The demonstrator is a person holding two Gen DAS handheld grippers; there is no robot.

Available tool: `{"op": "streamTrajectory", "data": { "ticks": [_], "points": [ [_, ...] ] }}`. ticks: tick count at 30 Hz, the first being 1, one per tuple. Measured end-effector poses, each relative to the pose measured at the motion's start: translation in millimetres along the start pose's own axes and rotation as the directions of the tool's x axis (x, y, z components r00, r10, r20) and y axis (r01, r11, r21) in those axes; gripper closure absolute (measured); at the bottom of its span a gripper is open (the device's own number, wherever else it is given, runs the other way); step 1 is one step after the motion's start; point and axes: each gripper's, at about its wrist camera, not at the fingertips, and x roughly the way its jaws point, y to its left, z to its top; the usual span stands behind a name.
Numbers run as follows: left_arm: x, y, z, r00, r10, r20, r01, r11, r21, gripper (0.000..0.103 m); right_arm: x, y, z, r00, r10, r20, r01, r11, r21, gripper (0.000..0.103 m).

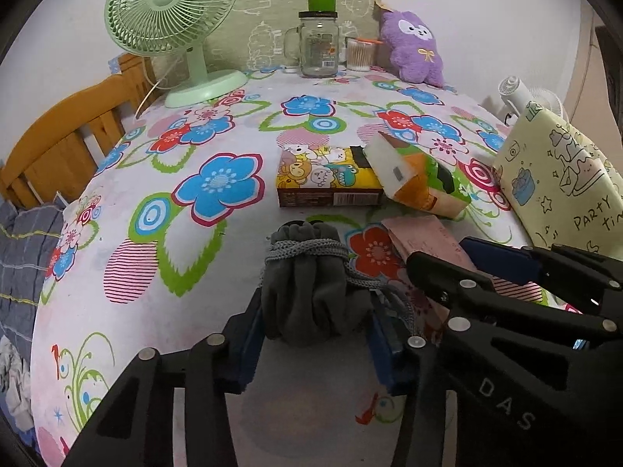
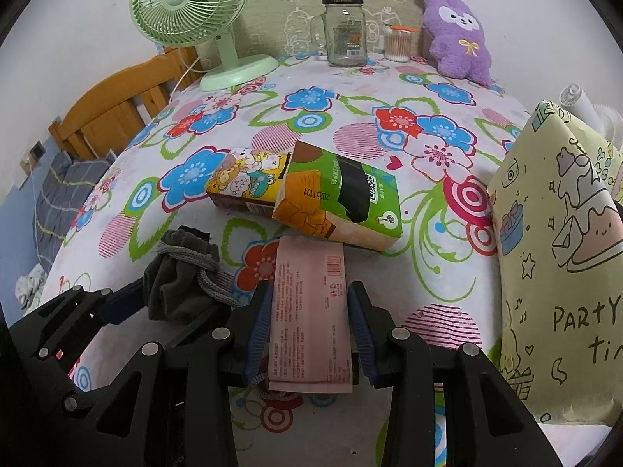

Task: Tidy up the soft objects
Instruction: 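Grasp the grey drawstring pouch with the left gripper while the right gripper grasps the pink packet, then carry the grey pouch and pink packet toward the gift box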

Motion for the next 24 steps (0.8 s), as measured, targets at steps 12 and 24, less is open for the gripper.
{"op": "streamTrajectory", "data": {
  "ticks": [12,24],
  "points": [
    [-19.1,-9.1,-5.8,1.0,-0.014,0.018,0.014,1.0,-0.008,0.063,-23.3,0.5,-8.5,1.0,-0.005,0.031,0.006,1.0,-0.018,0.061],
    [-49.7,-23.4,-3.2,0.997,-0.015,0.08,0.016,1.0,-0.01,0.064,-61.8,-2.4,-10.4,0.994,-0.017,0.104,0.019,1.0,-0.023,0.06]
  ]
}}
